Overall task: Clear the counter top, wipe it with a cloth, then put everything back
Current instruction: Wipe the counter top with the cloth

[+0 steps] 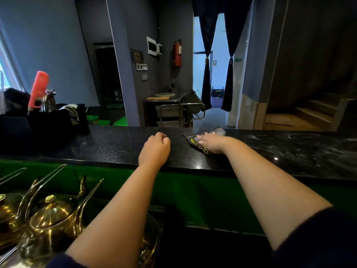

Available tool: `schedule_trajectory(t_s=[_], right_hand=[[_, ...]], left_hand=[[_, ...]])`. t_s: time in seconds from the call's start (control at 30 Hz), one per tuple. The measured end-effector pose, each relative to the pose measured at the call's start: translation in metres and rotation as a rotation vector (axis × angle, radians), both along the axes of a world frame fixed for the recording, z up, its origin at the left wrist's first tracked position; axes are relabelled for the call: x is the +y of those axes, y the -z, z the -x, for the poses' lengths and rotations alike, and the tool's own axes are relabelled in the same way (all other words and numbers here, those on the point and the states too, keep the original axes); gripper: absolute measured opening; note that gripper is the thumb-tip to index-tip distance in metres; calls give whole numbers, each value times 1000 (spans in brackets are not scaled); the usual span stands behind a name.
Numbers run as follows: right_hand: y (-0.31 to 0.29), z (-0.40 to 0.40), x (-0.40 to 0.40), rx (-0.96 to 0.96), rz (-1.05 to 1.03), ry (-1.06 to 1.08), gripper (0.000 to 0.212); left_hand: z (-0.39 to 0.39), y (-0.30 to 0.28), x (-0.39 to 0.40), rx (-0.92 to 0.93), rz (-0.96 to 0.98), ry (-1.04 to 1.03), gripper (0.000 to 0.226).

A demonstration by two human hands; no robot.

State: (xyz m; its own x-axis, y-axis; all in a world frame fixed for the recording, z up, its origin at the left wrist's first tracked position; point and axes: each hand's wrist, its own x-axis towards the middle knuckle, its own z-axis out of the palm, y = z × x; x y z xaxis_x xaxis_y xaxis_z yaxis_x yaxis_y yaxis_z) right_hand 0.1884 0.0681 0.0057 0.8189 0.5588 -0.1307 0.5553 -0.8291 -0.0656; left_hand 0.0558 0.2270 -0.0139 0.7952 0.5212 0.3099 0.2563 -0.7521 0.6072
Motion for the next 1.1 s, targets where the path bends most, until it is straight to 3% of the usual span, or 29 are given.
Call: schedule_trajectory(t_s=[0.07, 0.2, 0.33, 0.4, 0.47, 0.6, 0.7, 0.87, 0.97, 1.1], right_hand=[[5, 7, 19, -23, -7, 20, 52], [1, 64, 49, 89, -72, -233, 49], [-3, 74, 0, 182, -117, -366, 50], [-3, 65, -30, 211, -160, -300, 47], [-2, 54, -45, 120, -156, -174, 46], [4, 50, -28, -2, -90, -38, 47], [4, 72, -17, 36, -97, -181, 47], [-1, 83, -68, 178, -162, -361, 47], [-2, 64, -87, 178, -234, -220, 45], [2, 42, -54, 12, -139, -22, 46]], left_hand=[[0, 4, -7, -40, -2, -60, 41], [2, 4, -6, -90, 26, -104, 41], [1, 4, -6, -55, -36, -88, 44], [2, 5, -6, -13, -83, -66, 45], [4, 4, -10, 30, -123, -35, 45], [4, 4, -19, 123, -145, 2, 49], [5, 6, -20, 150, -199, -20, 45], [6, 5, -20, 187, -257, -43, 43], [6, 3, -26, 221, -274, -57, 44], [4, 3, -32, 258, -275, -84, 45]])
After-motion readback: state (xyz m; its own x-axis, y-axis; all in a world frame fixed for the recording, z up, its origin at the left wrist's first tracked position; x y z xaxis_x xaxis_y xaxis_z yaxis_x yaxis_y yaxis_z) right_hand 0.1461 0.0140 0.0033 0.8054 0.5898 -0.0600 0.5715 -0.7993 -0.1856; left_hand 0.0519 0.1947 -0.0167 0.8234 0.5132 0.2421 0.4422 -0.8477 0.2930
